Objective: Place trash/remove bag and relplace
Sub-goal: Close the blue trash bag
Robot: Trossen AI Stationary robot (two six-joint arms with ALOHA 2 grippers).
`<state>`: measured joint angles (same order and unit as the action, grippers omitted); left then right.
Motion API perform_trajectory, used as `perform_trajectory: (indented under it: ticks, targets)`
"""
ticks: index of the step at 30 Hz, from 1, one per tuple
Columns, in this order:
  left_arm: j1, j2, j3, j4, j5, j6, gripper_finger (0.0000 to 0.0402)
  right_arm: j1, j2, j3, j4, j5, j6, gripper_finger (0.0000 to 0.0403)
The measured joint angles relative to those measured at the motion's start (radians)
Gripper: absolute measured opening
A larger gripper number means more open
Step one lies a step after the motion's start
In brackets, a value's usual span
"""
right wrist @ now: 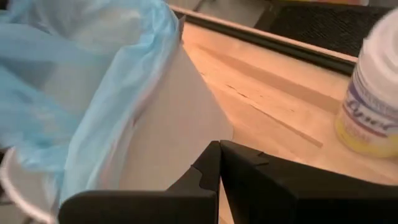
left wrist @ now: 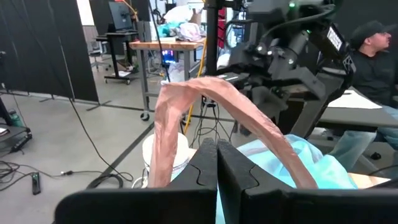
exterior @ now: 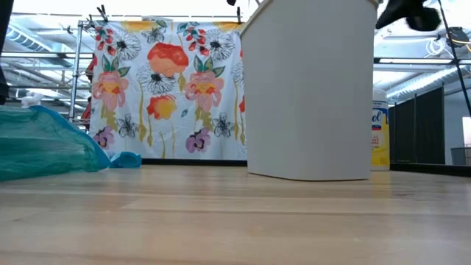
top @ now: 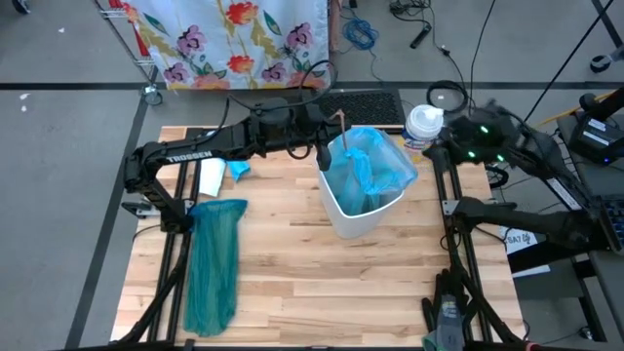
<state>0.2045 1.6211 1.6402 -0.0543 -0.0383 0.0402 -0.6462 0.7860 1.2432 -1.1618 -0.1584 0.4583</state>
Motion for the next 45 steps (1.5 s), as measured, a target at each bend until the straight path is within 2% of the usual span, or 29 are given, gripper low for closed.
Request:
perform_trajectory:
  ticks: [5,9,13,17,20,25,30,45]
  targets:
    - [-0.005,0.000,0.000,-0.012,0.000,0.000,0.0000,-0.001,-0.238,-0.165,0.032,0.000,0.126,0.0000]
    - [-0.007,0.000,0.000,-0.012,0.000,0.000,0.0000,-0.001,-0.386,-0.347,0.221,-0.046,0.200,0.0000]
    - [-0.010,0.000,0.000,-0.011,0.000,-0.001,0.0000,0.000,-0.426,-0.538,0.567,-0.124,0.240,0.0000]
    - [-0.010,0.000,0.000,-0.008,0.000,-0.001,0.0000,0.000,-0.375,-0.642,0.839,-0.211,0.290,0.0000]
    - [-0.010,0.000,0.000,-0.006,0.000,-0.001,0.0000,0.000,-0.316,-0.649,0.921,-0.247,0.260,0.0000]
    - [-0.008,0.000,0.000,-0.006,-0.003,-0.001,0.0000,0.000,-0.213,-0.644,1.214,-0.370,0.285,0.0000]
    - [-0.007,0.000,0.000,-0.007,-0.027,0.000,0.0000,0.016,-0.119,-0.594,1.225,-0.412,0.278,0.0000]
    - [-0.006,0.000,0.000,-0.007,-0.030,0.001,0.0000,0.153,0.116,-0.396,1.292,-0.414,0.144,0.0000]
